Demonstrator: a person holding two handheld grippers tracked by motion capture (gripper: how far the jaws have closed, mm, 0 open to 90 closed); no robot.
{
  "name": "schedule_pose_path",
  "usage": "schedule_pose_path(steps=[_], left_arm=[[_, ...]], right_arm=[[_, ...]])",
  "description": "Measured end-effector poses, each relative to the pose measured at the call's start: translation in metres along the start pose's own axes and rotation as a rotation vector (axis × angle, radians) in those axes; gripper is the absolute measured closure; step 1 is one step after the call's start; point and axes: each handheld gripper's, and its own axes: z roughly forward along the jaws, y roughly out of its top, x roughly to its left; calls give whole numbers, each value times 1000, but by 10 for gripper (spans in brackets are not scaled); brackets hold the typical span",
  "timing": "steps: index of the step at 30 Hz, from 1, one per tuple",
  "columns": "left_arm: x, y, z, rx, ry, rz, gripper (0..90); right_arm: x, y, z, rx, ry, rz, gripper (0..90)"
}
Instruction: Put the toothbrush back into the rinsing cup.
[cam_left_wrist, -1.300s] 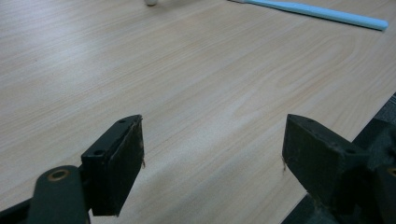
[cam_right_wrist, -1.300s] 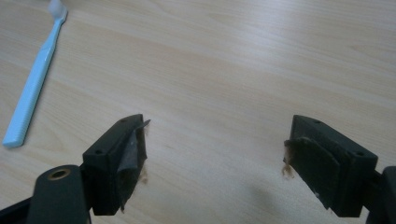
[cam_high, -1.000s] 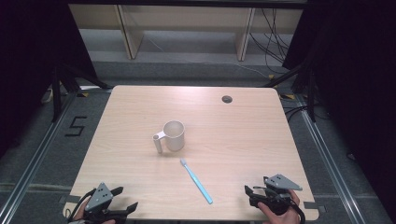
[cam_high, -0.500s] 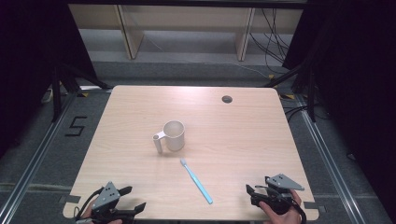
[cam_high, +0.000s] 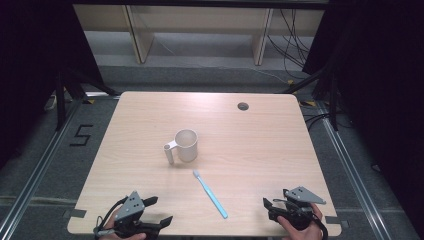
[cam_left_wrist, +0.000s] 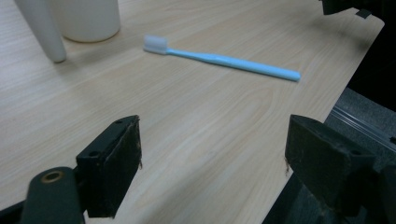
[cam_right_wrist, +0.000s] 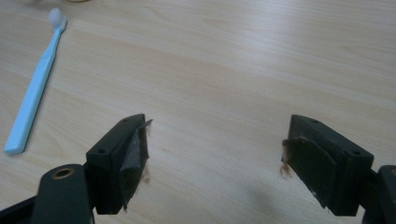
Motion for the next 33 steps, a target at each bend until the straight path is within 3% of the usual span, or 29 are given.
schedule_pose_path(steps=[8, 10, 13, 15, 16, 21, 27, 28, 33], left_arm=[[-12, 11, 18, 33, -28, 62, 239], [-16, 14, 23, 18, -36, 55, 274], [-20, 19, 29, 11, -57, 66, 378], [-21, 21, 32, 16, -61, 93, 505], [-23, 23, 34, 11, -65, 98, 505], [-29, 30, 43, -16, -79, 133, 747], [-38, 41, 60, -3, -132, 151, 818], [-39, 43, 63, -1, -137, 145, 827], [-50, 52, 83, 23, -157, 173, 892]], right_arm=[[0, 1, 0, 4, 4, 2, 221], [-4, 0, 1, -1, -5, -36, 222], [-3, 1, 0, -5, 7, -26, 223], [-3, 0, 1, -6, 10, -27, 224], [-3, 0, 1, -6, 10, -27, 224], [-4, 0, 0, -11, 1, -33, 224], [-4, 0, 0, -8, -2, -27, 227], [-2, 0, -1, -1, 4, -5, 227], [-5, 0, 0, -8, 5, -25, 230]])
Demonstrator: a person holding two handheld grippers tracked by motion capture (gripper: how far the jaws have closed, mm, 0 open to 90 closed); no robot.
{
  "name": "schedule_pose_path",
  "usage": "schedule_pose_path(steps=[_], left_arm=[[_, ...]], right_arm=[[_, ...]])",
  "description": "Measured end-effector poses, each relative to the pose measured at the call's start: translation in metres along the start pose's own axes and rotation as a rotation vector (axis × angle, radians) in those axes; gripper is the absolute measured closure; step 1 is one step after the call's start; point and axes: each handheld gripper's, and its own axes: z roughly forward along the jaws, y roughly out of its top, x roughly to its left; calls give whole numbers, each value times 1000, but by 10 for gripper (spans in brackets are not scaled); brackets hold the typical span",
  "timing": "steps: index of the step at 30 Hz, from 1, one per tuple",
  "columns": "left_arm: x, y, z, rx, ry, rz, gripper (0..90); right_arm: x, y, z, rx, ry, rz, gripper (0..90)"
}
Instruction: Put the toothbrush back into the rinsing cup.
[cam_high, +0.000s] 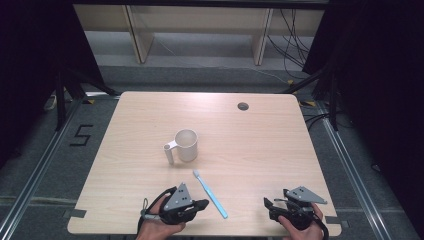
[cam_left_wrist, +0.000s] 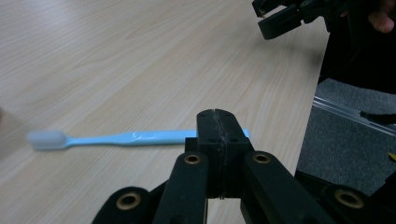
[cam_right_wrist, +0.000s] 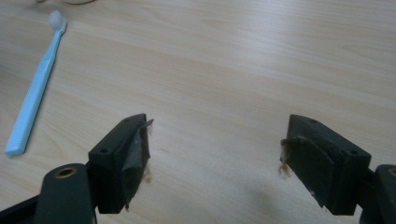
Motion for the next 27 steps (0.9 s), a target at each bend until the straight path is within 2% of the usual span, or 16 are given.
schedule_pose_path(steps=[4, 6, 7, 8, 10, 11, 16, 18, 19, 20, 22, 24, 25, 26, 27], left_arm=[[-4, 7, 15, 27, -9, 19, 893], [-4, 8, 22, 43, -15, 28, 893], [-5, 8, 27, 31, -24, 23, 893], [-5, 8, 30, 40, -24, 19, 893], [-5, 7, 36, 54, -25, 30, 893], [-3, 6, 41, 64, -25, 31, 893], [-1, 5, 52, 76, -25, 22, 893], [-2, 6, 56, 77, -28, 23, 893], [-2, 7, 58, 88, -44, 24, 893], [-3, 7, 59, 93, -31, 29, 893], [-5, 6, 64, 105, -40, 36, 893], [-6, 6, 67, 117, -46, 45, 893], [-6, 5, 69, 125, -46, 44, 894], [-7, 5, 70, 122, -49, 41, 894], [-6, 4, 71, 135, -45, 44, 894]], right_arm=[[-1, 0, 0, -9, -3, -8, 231], [-1, 0, 1, -9, 13, -5, 232], [-1, 0, -1, -11, -12, -10, 234], [-1, 0, -1, -11, -12, -10, 234], [-2, 0, 0, -13, -4, -11, 234], [-1, -1, 1, -3, 24, 12, 234], [-2, -1, 0, -7, 6, 18, 235], [-2, -1, -1, -6, -5, 3, 236], [-3, -1, -1, -11, -10, -10, 236], [-3, -1, 0, -10, 4, 0, 236], [-1, -1, 0, 3, 13, 16, 237], [-2, -1, 1, -6, 17, -1, 237], [-2, 0, 0, -7, -5, -11, 237], [-1, -1, 1, -3, 24, 9, 237], [-1, -1, 1, -2, 27, 12, 237]])
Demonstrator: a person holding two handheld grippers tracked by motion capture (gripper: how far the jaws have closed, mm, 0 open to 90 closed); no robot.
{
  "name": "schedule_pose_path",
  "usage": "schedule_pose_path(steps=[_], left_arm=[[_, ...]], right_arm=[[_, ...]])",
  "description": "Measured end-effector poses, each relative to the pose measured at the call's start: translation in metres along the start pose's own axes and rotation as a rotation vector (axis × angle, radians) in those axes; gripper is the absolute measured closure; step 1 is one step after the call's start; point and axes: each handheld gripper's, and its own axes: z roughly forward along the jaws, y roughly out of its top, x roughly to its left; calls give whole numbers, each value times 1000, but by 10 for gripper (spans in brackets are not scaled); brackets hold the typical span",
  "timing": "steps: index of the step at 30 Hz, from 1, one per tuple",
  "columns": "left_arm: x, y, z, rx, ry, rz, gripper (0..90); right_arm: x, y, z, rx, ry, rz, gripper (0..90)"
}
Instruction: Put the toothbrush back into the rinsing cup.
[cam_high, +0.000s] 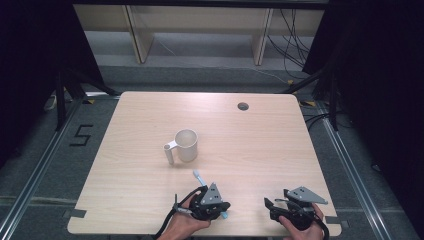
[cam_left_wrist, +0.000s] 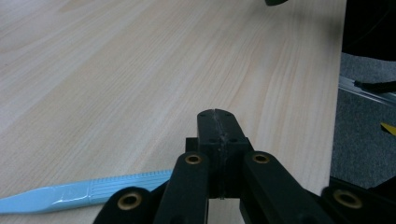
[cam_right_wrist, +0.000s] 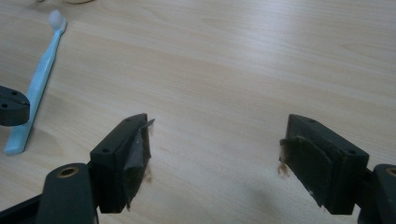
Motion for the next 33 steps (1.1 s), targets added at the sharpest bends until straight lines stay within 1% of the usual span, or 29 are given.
schedule_pose_path(steps=[1, 2, 3, 4, 5, 6, 7, 8, 9, 10, 11, 13, 15, 17, 18, 19, 21, 22, 25, 26, 27, 28, 29, 30, 31, 32, 33], left_arm=[[0, 0, 1, 3, 0, 2, 894], [1, -1, 2, 5, -2, -7, 894], [2, -1, 3, 12, -3, -8, 894], [2, -1, 4, 9, -3, -12, 894], [2, -2, 5, 12, -6, -11, 894], [2, -3, 6, 18, -4, -10, 894], [2, -3, 6, 26, -7, -7, 894], [2, -5, 7, 19, -9, -9, 894], [2, -6, 6, 33, -7, -4, 894], [1, -7, 5, 38, -7, -5, 894], [1, -8, 4, 37, -15, -1, 894], [2, -10, 1, 44, -12, 1, 894], [3, -14, -4, 49, -10, 1, 894], [5, -16, -9, 62, -6, 9, 893], [5, -18, -11, 52, -5, 1, 894], [6, -19, -15, 61, -8, 2, 893], [7, -23, -19, 53, -6, -4, 893], [8, -24, -22, 62, 0, 0, 893], [9, -28, -29, 61, -7, -14, 893], [10, -29, -31, 70, -4, -3, 893], [10, -30, -33, 68, -6, -9, 893], [12, -30, -36, 86, -8, 3, 893], [12, -31, -38, 79, 3, -2, 893], [13, -33, -40, 84, 3, -7, 893], [14, -34, -43, 92, 5, -5, 893], [15, -35, -44, 86, 6, -8, 893], [17, -36, -47, 93, 12, -4, 893]], right_arm=[[0, 0, 0, 0, 0, 0, 237], [0, 0, -1, -4, -31, -13, 237], [0, 0, 0, -8, -26, -9, 237], [1, 0, 0, -5, -14, 16, 237], [1, 0, -1, 2, -16, 12, 237], [2, -1, -1, -1, -15, 29, 238], [0, 0, 0, -1, -36, -16, 238], [1, 0, -1, 5, -35, 11, 238], [-1, 0, 0, 2, -35, -5, 238], [1, -1, 0, 2, -31, 13, 238], [0, 0, -1, -2, -28, -7, 238], [-1, 0, -1, -5, -35, -15, 238], [-1, 0, 0, -1, -34, -12, 238], [-2, 0, -2, 16, -36, -22, 239], [-2, 0, -2, 15, -36, -23, 238], [-1, 0, -2, 20, -3, -1, 239], [-1, 0, -2, 20, -2, -1, 238], [0, 0, 0, 5, -33, -7, 239], [0, 0, 0, 7, -31, 1, 238], [0, 0, 0, 2, -33, -5, 239], [0, 0, 0, 4, -32, -8, 239], [-1, 0, 0, 0, -36, -13, 239], [-1, 0, 0, 5, -29, -8, 239], [0, 0, -1, 0, -12, 2, 239], [-1, 0, -2, 0, -31, -7, 239], [-1, 0, -2, -2, -31, -8, 239], [-1, 0, -2, -2, -32, -8, 239]])
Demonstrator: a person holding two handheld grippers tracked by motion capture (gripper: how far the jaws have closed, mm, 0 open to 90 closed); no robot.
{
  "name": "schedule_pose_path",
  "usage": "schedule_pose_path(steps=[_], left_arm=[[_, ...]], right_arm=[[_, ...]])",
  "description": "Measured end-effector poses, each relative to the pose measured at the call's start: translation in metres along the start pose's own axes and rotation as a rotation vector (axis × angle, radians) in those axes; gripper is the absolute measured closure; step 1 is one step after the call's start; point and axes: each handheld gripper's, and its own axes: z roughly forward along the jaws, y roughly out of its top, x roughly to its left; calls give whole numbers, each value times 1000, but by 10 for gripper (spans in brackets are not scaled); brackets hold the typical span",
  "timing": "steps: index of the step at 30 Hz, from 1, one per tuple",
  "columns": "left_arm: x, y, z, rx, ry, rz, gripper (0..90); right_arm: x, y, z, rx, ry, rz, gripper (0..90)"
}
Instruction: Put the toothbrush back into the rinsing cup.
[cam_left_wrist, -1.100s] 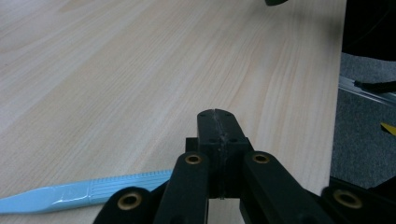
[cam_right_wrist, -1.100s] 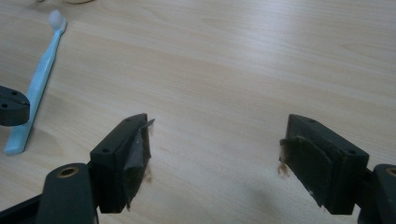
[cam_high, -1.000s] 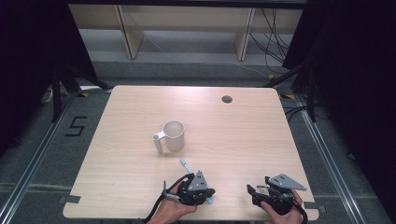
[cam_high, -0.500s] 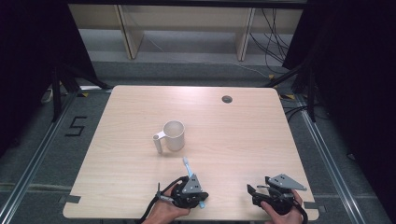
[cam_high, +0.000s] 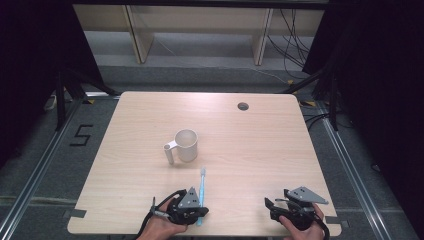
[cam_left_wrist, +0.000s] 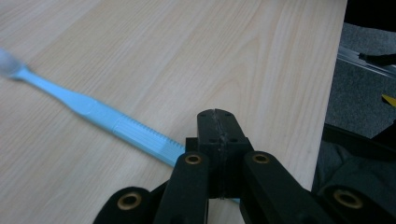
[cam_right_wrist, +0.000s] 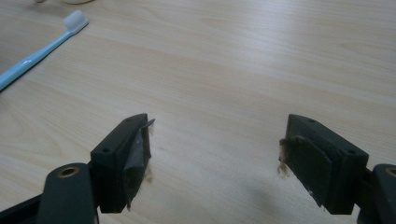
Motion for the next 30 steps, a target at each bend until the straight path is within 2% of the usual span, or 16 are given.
schedule_pose_path(steps=[3, 5, 6, 7, 9, 11, 12, 14, 15, 16, 19, 22, 23, 25, 26, 30], left_arm=[[4, -4, -5, 5, 6, -8, 893], [7, -7, -9, 9, 11, -16, 893], [9, -8, -11, 16, 19, -15, 893], [11, -9, -13, 37, 16, 7, 893], [12, -10, -15, 29, 24, -5, 893], [15, -11, -18, 36, 31, -3, 892], [16, -12, -19, 41, 42, -7, 892], [19, -12, -20, 43, 48, -14, 893], [20, -13, -21, 45, 53, -19, 893], [21, -13, -21, 45, 61, -19, 893], [24, -14, -24, 54, 68, -15, 893], [28, -14, -26, 59, 72, -15, 893], [30, -15, -27, 58, 77, -18, 893], [32, -15, -28, 66, 83, -18, 893], [34, -16, -28, 66, 87, -24, 893], [38, -17, -30, 71, 95, -31, 893]], right_arm=[[1, 0, 1, 3, 21, 10, 239], [0, 0, 0, -2, -1, -5, 239], [1, 0, 1, 5, 15, 13, 239], [1, 0, 1, 5, 22, 13, 239], [1, 0, 1, 1, 23, 12, 240], [3, -1, 1, 3, 12, 32, 240], [1, 0, 1, 6, 19, 11, 240], [0, 0, 0, 2, 1, -4, 240], [4, -1, 1, 3, 15, 42, 240], [4, -1, 1, 7, 18, 45, 240], [4, 0, 0, 10, 14, 40, 240], [0, 0, 0, 1, 0, -6, 240], [0, 0, 0, 0, -2, -5, 240], [3, 0, 0, 11, 14, 39, 240], [0, 0, 1, 5, 1, -1, 240], [0, 0, 0, -1, -4, -5, 240]])
